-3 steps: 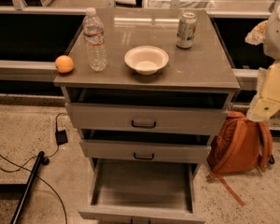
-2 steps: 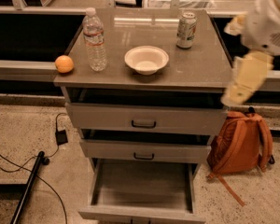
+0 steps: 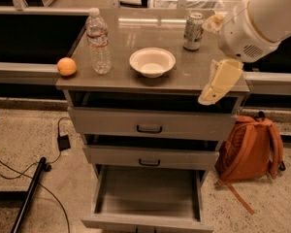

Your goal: Place water bottle into bottom drawer

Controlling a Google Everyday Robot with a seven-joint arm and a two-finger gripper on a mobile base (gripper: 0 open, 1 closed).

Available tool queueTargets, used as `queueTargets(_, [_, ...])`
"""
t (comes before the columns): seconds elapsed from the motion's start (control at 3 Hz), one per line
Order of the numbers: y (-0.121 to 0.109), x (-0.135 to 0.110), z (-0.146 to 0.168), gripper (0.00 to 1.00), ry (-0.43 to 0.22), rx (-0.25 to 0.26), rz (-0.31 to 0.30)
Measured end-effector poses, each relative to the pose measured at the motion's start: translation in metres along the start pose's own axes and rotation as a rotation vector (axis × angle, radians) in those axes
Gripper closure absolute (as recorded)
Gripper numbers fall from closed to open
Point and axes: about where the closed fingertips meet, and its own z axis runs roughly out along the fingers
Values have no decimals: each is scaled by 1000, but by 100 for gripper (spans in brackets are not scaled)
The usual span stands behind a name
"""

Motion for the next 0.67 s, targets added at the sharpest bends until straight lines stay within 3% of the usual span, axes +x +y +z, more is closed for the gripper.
queueTargets(0.33, [-4, -2, 3, 0, -8, 3, -5])
queueTargets(0.67, [-44, -28, 45, 0, -93, 18, -77])
